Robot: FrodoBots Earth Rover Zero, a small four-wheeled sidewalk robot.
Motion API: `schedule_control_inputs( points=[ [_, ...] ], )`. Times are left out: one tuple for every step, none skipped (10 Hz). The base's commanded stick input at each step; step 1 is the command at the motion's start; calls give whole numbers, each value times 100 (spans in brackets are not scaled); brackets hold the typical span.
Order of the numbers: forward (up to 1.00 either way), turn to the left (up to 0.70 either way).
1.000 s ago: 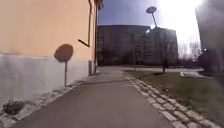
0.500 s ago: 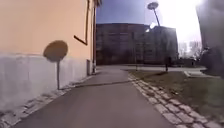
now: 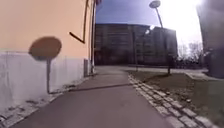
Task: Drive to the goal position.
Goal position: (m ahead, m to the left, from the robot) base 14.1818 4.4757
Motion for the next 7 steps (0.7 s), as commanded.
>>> schedule_control_inputs(
  points=[
    [85,0],
    [85,0],
    [85,0],
    [85,0],
    [85,0],
    [85,0],
    [85,0]
  ],
)
